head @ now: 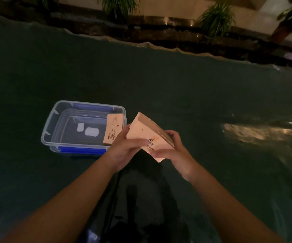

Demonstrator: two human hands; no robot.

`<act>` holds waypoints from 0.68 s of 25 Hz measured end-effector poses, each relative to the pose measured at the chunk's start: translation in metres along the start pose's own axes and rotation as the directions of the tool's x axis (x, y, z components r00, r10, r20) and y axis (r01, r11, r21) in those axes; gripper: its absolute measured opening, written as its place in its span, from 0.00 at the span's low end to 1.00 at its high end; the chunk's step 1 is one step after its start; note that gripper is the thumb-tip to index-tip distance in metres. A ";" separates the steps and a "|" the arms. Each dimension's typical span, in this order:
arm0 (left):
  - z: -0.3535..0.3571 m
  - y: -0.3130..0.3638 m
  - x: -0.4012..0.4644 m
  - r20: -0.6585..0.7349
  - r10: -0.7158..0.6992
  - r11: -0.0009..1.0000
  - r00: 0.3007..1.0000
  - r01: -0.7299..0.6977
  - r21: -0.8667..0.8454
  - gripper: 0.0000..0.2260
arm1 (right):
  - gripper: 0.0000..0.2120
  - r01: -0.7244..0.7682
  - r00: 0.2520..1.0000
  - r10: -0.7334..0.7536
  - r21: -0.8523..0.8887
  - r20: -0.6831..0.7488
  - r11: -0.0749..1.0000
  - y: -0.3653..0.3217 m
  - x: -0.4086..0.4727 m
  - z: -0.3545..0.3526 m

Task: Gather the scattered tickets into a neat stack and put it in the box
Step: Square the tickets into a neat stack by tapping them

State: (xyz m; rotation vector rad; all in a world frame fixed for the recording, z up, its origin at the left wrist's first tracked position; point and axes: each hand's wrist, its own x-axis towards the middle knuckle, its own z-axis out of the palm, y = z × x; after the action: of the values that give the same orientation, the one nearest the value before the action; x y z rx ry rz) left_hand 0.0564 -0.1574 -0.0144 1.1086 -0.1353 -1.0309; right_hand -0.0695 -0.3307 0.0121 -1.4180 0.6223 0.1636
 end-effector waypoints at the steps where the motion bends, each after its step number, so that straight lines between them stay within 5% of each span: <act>1: 0.000 0.007 -0.004 -0.028 0.020 0.998 0.999 -0.022 -0.056 0.33 | 0.46 -0.022 1.000 0.022 -0.006 -0.002 1.000 -0.007 0.000 0.011; 7: -0.033 0.061 -0.030 -0.202 -0.012 0.996 0.979 -0.007 -0.092 0.28 | 0.47 -0.015 1.000 0.016 -0.083 0.011 0.996 -0.053 0.015 0.071; 11: -0.070 0.102 -0.045 -0.233 -0.035 0.999 0.972 0.033 -0.009 0.31 | 0.29 0.003 1.000 -0.002 -0.043 0.024 0.999 -0.080 0.040 0.113; 17: -0.127 0.138 -0.044 -0.256 -0.064 0.997 0.965 0.073 0.027 0.25 | 0.23 -0.107 0.994 0.107 0.034 -0.009 0.994 -0.096 0.081 0.176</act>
State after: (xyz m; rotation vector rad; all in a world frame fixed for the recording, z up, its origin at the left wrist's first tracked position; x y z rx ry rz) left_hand 0.1882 -0.0317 0.0492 1.2769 0.0919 -0.9403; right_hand 0.0961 -0.2003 0.0594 -1.3544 0.7079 0.2291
